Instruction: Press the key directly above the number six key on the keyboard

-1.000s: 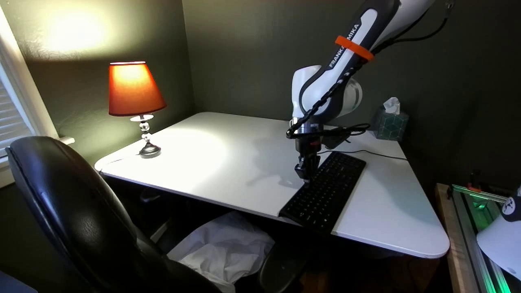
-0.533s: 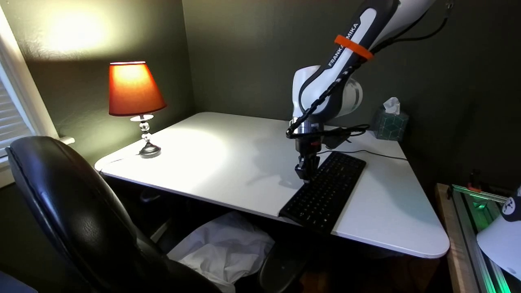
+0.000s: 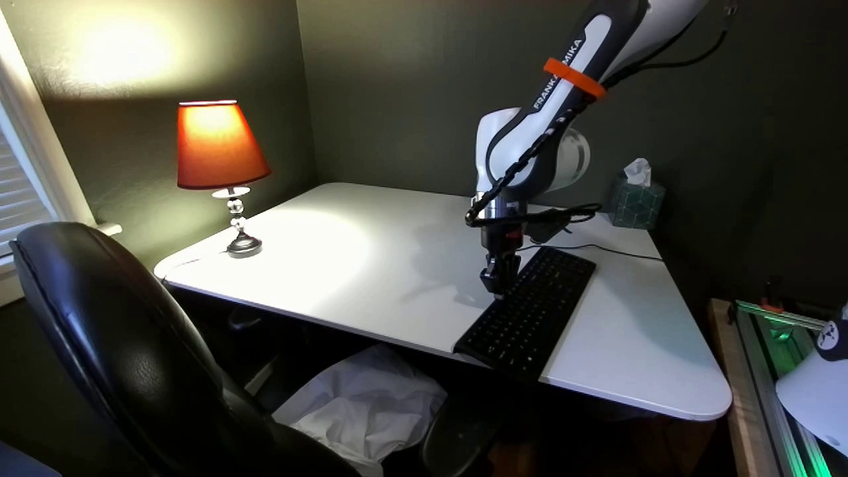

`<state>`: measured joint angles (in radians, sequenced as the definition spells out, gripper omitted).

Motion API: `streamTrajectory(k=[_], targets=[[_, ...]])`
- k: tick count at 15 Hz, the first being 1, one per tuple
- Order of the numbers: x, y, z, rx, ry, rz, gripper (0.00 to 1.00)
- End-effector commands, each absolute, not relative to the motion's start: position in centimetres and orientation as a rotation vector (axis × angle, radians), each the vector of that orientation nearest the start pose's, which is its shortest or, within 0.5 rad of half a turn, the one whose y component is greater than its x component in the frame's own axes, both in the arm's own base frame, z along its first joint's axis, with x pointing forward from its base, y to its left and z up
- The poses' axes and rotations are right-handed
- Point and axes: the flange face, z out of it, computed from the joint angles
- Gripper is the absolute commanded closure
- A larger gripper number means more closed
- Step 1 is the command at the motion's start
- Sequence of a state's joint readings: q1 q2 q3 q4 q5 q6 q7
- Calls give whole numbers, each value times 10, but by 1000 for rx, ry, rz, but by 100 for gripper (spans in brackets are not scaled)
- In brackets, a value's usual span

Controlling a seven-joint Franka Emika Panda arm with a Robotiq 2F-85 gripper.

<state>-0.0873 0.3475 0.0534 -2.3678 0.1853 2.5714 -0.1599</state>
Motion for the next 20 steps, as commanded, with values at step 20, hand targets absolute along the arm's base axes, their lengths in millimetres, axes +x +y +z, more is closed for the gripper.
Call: streamTrajectory(k=[20], targets=[[489,-22,179,-3003,75,178,100]])
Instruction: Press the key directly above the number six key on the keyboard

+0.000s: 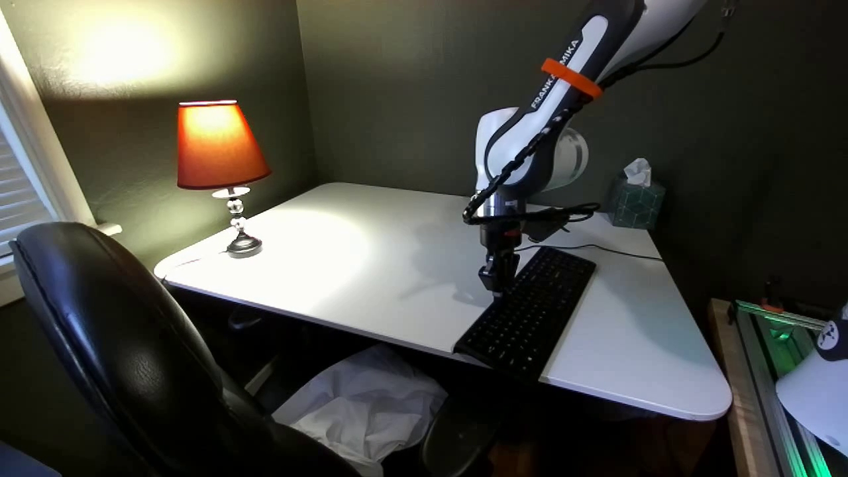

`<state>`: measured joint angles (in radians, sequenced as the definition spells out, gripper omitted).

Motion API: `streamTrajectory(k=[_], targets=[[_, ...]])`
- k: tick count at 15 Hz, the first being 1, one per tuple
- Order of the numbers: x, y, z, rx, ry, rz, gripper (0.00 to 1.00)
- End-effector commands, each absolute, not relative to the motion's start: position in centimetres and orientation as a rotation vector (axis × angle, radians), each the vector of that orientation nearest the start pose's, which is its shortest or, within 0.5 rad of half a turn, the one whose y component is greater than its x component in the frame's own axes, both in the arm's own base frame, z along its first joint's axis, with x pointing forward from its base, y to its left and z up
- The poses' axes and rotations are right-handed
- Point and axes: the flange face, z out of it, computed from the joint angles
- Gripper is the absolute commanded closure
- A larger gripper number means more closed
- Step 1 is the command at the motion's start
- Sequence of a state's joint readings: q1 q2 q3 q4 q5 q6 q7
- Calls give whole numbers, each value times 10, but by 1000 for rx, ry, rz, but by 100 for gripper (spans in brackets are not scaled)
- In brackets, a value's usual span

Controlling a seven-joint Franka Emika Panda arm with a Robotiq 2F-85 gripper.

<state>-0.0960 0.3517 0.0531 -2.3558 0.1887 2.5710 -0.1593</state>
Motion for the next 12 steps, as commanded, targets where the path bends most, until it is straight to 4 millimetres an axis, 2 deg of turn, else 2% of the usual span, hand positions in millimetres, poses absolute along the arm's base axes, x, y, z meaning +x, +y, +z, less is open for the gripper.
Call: streamTrajectory(k=[1,5,6,7,12], targets=[[489,-21,183,-3004,73,165,100],[488,-19,197,-3009,63,124,100],[487,-19,200,-3008,62,127,74],[487,-19,203,-3009,63,127,73],[485,-20,216,-3015,71,84,38]])
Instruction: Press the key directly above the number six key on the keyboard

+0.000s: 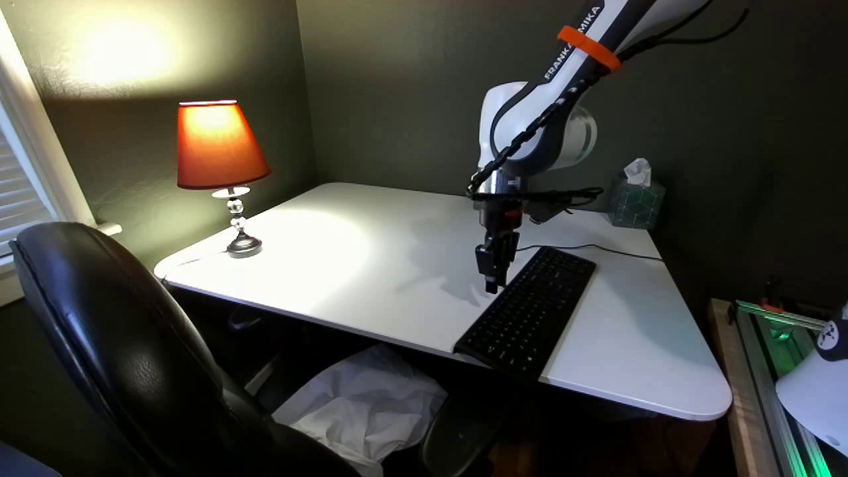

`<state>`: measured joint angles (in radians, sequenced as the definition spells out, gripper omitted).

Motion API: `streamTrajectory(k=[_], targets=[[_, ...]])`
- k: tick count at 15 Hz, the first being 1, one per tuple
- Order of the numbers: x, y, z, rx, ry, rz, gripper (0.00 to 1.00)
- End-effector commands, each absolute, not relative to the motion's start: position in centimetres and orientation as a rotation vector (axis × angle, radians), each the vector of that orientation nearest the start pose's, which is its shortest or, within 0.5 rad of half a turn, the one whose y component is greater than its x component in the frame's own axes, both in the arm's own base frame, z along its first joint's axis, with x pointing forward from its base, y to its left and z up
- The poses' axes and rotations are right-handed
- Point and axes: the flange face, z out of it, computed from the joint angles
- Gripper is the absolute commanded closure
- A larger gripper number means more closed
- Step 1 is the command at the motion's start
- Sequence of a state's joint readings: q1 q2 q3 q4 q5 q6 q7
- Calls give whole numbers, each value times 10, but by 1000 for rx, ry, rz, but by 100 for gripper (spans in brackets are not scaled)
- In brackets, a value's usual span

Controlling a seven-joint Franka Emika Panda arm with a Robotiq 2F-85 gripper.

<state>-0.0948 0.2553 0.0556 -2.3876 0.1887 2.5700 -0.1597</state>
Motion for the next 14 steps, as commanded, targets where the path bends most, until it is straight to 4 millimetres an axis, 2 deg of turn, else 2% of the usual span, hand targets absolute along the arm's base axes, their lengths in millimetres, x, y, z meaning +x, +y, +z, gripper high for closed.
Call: streamTrajectory(k=[1,5,7,8,14], targets=[[484,-20,218,-3018,73,78,29],[483,-19,225,-3020,70,62,1],[481,-18,227,-3015,63,61,0],[491,-21,222,-3027,61,62,1],[489,-20,224,-3027,59,57,0]])
